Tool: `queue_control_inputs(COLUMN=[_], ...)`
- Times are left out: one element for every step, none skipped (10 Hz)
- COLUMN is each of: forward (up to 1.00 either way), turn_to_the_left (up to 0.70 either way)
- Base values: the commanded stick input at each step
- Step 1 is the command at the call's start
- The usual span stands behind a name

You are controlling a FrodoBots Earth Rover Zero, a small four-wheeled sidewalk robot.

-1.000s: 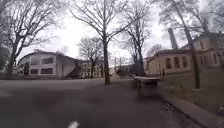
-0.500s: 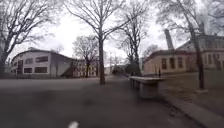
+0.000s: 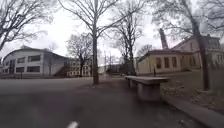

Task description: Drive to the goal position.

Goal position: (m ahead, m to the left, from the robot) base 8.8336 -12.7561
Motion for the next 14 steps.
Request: queue_control_inputs(forward=[0.7, 0.7, 0.7, 0.7, 0.7, 0.7, 0.7, 0.7, 0.7, 0.7, 0.7, 0.7, 0.7, 0.7], turn_to_the_left=[0.0, 0.0, 0.0, 0.0, 0.0, 0.0, 0.0, 0.0, 0.0, 0.0, 0.0, 0.0, 0.0, 0.0])
